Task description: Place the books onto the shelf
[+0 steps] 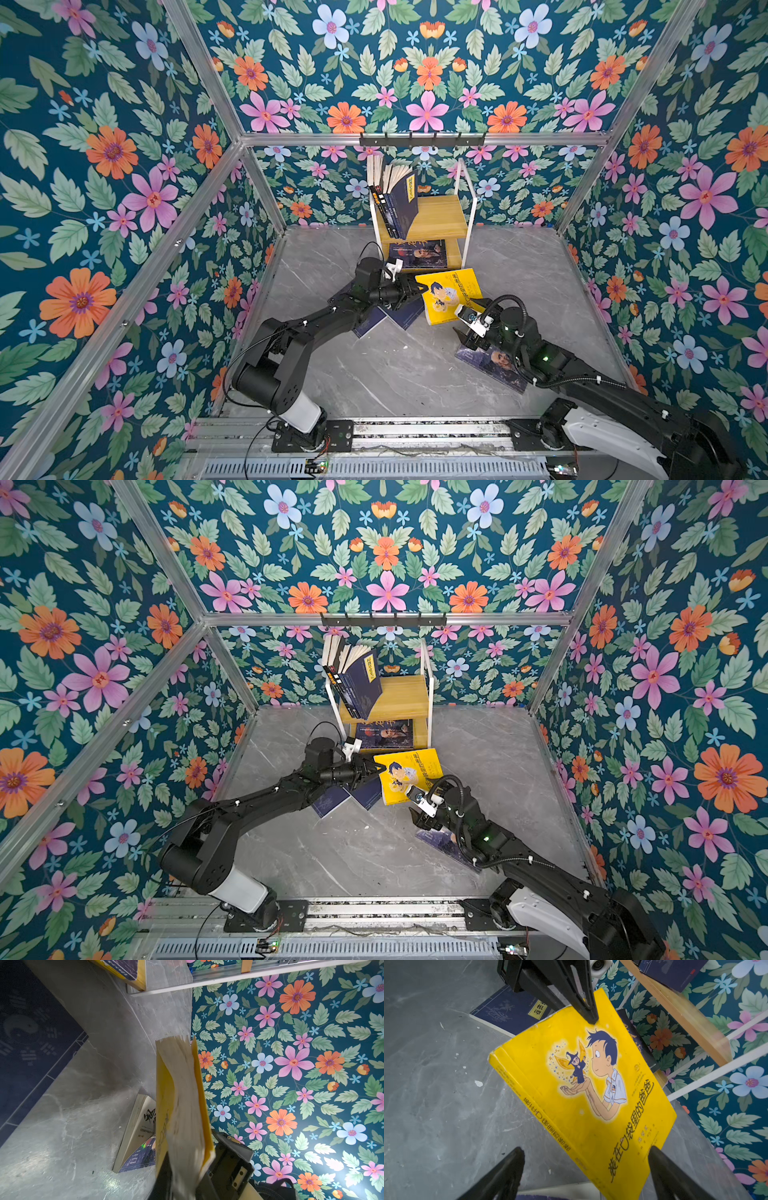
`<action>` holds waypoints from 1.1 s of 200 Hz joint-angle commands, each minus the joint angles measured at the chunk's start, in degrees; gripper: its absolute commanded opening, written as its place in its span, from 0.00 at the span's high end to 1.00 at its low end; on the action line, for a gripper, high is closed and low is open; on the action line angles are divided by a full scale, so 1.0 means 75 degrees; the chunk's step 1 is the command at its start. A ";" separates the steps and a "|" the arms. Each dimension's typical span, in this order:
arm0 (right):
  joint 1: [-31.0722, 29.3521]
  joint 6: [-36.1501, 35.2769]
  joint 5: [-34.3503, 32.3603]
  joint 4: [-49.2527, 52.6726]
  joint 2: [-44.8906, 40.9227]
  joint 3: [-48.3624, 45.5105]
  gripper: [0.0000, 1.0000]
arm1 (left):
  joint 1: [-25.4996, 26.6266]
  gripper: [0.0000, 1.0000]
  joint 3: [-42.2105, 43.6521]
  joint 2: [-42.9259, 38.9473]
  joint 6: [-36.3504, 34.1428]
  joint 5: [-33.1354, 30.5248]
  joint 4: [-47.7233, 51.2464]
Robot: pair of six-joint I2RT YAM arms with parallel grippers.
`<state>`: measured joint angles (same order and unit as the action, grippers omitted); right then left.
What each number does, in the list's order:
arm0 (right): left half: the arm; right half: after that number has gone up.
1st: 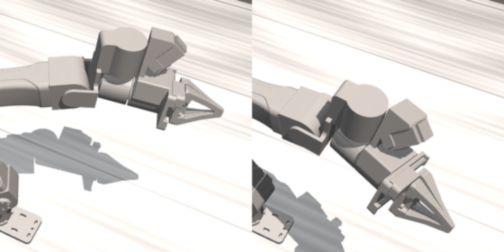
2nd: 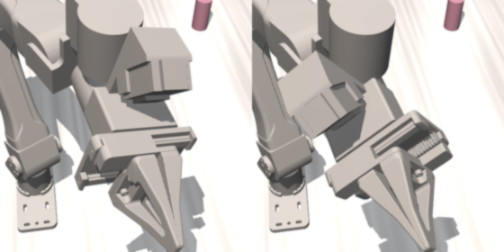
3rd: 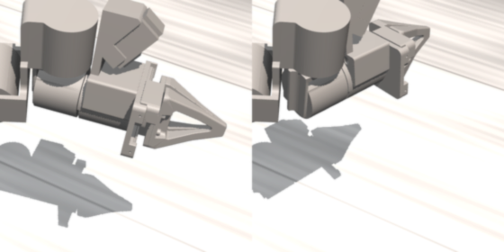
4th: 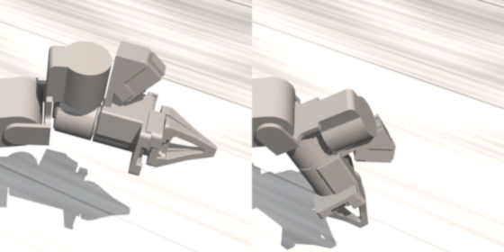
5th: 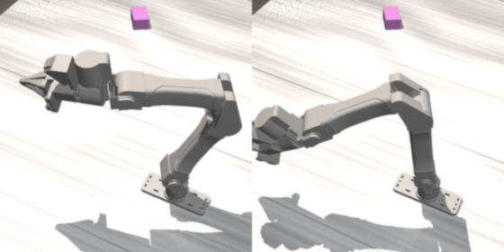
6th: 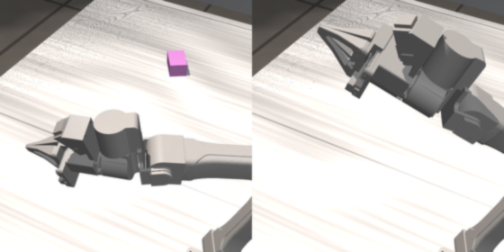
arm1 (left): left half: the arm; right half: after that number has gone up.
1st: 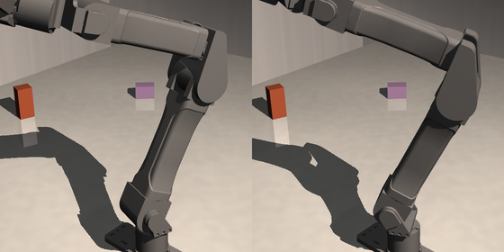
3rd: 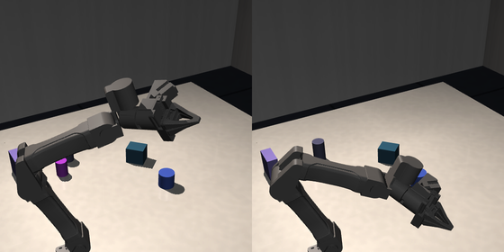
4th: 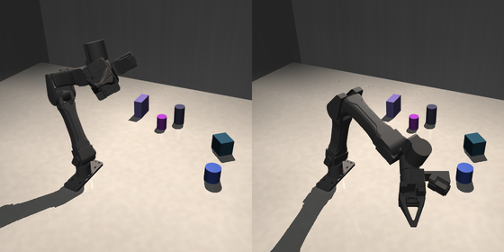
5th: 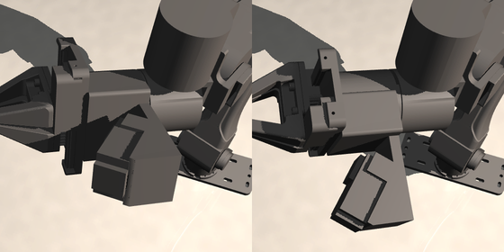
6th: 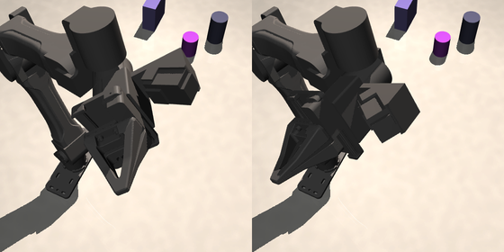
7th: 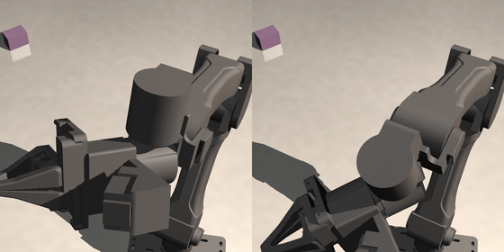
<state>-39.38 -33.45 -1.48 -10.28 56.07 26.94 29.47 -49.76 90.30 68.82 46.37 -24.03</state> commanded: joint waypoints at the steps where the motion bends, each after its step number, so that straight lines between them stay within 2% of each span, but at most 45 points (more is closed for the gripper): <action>1: 0.0001 -0.0851 -0.0360 -0.0835 0.0338 -0.0028 0.07 | -0.0025 1.00 -0.0040 -0.0125 0.0069 0.0310 -0.0593; 54: 0.0001 -0.1854 -0.1129 -0.2717 0.1689 -0.0020 0.07 | -0.0039 1.00 0.0052 -0.0222 0.0176 0.0358 -0.0738; 79: 0.0000 -0.2160 -0.1495 -0.3263 0.2279 0.0119 0.16 | -0.0051 1.00 0.0074 -0.0268 0.0138 0.0362 -0.0652; 92: 0.0000 -0.2213 -0.1410 -0.3193 0.2326 0.0167 0.26 | -0.0050 1.00 0.0144 -0.0307 0.0099 0.0345 -0.0651; 107: 0.0003 -0.2231 -0.1328 -0.3029 0.2295 0.0215 0.57 | -0.0073 1.00 0.0189 -0.0356 -0.0007 0.0292 -0.0546; 114: 0.0000 -0.2249 -0.1349 -0.2985 0.2260 0.0228 0.68 | -0.0103 1.00 0.0156 -0.0378 -0.0093 0.0269 -0.0400; 134: 0.0000 -0.2255 -0.1211 -0.2553 0.1972 0.0275 0.83 | -0.0177 1.00 0.0037 -0.0458 -0.0400 0.0262 0.0044; 146: 0.0006 -0.2329 -0.1237 -0.2344 0.1831 0.0296 0.90 | -0.0197 0.81 0.0014 -0.0503 -0.0617 0.0218 0.0244; 156: 0.0002 -0.2365 -0.1287 -0.2183 0.1724 0.0327 1.00 | -0.0242 0.69 -0.0026 -0.0534 -0.0824 0.0127 0.0511; 169: 0.0000 -0.2311 -0.1234 -0.1794 0.1516 0.0412 1.00 | -0.0324 0.58 -0.0139 -0.0610 -0.1188 -0.0006 0.1050; 197: 0.0006 -0.2110 -0.1050 -0.1113 0.1207 0.0627 1.00 | -0.0497 0.46 -0.0350 -0.0884 -0.2442 -0.0483 0.2269; 220: 0.0009 -0.1980 -0.1074 -0.0782 0.1143 0.0840 1.00 | -0.0924 0.44 -0.0227 -0.1260 -0.3144 -0.0953 0.2824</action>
<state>-39.38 -49.78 -9.19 -17.21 65.36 31.75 25.02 -51.99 82.96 54.28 43.99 -9.91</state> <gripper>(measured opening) 0.150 0.555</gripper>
